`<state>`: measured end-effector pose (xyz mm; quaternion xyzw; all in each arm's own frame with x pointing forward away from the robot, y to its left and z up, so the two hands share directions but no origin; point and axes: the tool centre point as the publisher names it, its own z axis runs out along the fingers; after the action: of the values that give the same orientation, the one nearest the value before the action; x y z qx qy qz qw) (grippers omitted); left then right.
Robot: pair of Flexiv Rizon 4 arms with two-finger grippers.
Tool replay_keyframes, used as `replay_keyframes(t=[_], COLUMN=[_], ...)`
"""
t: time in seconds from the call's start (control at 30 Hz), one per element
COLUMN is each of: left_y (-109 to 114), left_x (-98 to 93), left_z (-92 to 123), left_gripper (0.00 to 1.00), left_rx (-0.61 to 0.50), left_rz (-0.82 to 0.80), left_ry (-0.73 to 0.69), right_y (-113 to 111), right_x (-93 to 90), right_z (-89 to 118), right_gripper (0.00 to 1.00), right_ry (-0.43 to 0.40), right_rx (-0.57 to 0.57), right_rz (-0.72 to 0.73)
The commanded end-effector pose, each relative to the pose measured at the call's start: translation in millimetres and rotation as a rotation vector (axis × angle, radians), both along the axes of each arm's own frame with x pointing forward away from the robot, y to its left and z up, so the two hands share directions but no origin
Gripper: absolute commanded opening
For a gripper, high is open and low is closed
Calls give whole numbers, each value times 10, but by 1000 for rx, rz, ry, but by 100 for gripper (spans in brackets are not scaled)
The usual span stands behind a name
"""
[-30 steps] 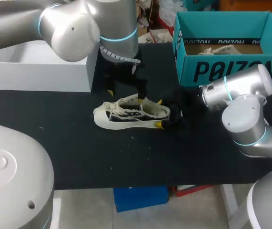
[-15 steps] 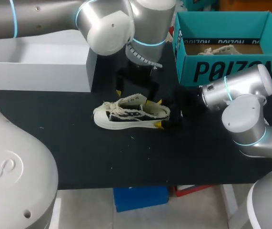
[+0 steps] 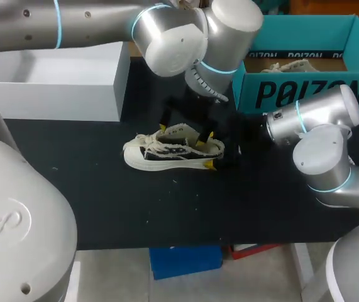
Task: Take the shoe out of the shoebox, open the shoe tongue, remove and reinsert the insole, then place the shoe into the shoebox
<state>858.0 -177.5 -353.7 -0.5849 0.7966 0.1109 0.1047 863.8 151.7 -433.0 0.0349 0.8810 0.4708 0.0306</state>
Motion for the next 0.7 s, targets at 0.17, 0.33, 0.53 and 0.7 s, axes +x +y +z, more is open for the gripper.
replay_keyframes(t=[0.17, 0.33, 0.53, 0.7], left_y=[-85, -51, 16, 26], left_x=[10, -12, -25, -72], left_z=[-137, -162, -197, -215], left_gripper=[100, 100, 100, 86], left_rx=[116, 149, 164, 173], left_rz=[-13, -13, -8, -19], left_ry=[15, 26, 32, 47], right_y=[25, 25, 25, 25], right_x=[-2, -2, -2, -2], right_z=[-16, -16, -16, -16], right_gripper=[0, 0, 0, 0], right_ry=[1, 1, 1, 1], right_rx=[-3, -3, -3, -3], right_rz=[-1, -1, -1, -1])
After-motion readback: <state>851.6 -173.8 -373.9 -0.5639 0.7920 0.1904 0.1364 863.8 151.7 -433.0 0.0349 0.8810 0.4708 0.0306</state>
